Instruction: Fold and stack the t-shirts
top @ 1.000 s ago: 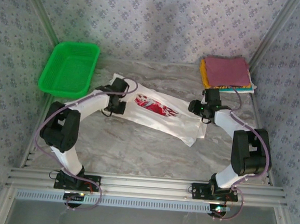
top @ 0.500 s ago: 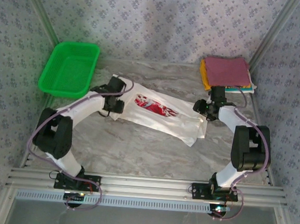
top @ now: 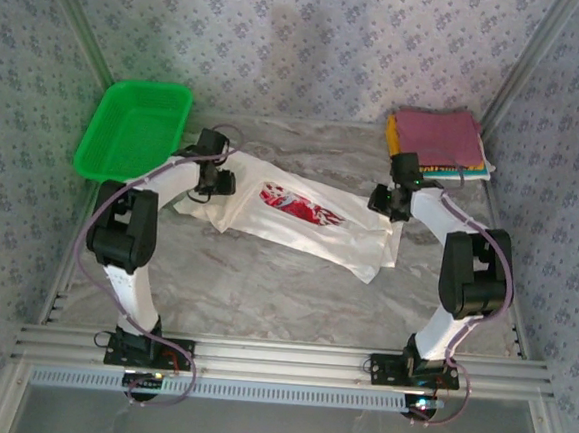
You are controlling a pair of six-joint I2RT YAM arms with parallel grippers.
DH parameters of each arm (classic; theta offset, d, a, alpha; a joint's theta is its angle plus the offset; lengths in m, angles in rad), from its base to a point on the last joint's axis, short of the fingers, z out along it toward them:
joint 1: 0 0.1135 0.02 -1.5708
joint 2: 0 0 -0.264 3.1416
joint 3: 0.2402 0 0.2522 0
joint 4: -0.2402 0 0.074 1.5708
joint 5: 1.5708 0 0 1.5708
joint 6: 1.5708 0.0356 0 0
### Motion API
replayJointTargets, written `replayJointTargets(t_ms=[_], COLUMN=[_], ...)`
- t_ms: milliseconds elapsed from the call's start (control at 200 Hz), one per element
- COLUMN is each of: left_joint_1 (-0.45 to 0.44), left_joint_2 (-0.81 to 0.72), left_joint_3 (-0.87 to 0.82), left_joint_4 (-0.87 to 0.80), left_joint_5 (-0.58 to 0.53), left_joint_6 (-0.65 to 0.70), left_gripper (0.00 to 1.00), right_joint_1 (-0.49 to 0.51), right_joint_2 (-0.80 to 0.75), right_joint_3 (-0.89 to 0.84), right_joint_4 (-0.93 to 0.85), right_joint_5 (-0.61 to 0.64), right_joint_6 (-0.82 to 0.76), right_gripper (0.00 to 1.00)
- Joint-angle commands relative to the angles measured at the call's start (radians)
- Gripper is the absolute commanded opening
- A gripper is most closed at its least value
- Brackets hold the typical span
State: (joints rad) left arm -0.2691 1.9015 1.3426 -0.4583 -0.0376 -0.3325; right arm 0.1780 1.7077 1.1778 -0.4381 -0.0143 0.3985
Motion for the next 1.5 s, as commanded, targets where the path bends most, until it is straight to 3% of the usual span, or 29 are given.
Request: replayJointTargets(t_ms=[0,120,250,375,550,755,934,1054,1199,1329,1499], left_joint_1=[0.017,0.024,0.024,0.024,0.026,0.037,0.057,0.062,0.055,0.044,0.041], left_joint_2=[0.018,0.030,0.031,0.030,0.040,0.103,0.240,0.330,0.457,0.523,0.517], left_joint_3=[-0.010,-0.051,-0.100,-0.134,-0.122,-0.021,0.186,0.306,0.488,0.602,0.694], left_joint_4=[0.052,0.079,0.088,0.092,0.075,0.053,-0.015,-0.017,-0.058,-0.084,-0.096], left_joint_5=[0.025,0.018,0.016,-0.004,-0.021,-0.039,0.001,0.042,0.111,0.151,0.164], left_joint_6=[-0.048,-0.089,-0.124,-0.138,-0.129,-0.074,-0.034,-0.020,0.020,0.055,0.085], left_gripper=[0.46,0.40,0.33,0.30,0.29,0.29,0.29,0.29,0.29,0.31,0.38], right_joint_1=[0.043,0.060,0.071,0.065,0.049,0.051,0.088,0.186,0.406,0.555,0.488], right_joint_2=[0.007,0.115,0.187,0.286,0.299,0.161,-0.012,-0.141,-0.258,-0.342,-0.498], right_joint_3=[0.088,0.198,0.267,0.327,0.231,0.012,-0.201,-0.361,-0.540,-0.568,-0.504], right_joint_4=[-0.041,-0.098,-0.132,-0.205,-0.189,-0.168,-0.173,-0.133,-0.001,0.049,-0.006], right_joint_5=[0.084,0.031,0.048,-0.031,-0.048,-0.024,-0.043,-0.096,-0.198,-0.210,-0.182], right_joint_6=[-0.066,-0.096,-0.100,-0.110,-0.085,-0.038,0.067,0.201,0.449,0.563,0.508], right_gripper=[0.36,0.28,0.28,0.27,0.27,0.29,0.32,0.32,0.33,0.35,0.41])
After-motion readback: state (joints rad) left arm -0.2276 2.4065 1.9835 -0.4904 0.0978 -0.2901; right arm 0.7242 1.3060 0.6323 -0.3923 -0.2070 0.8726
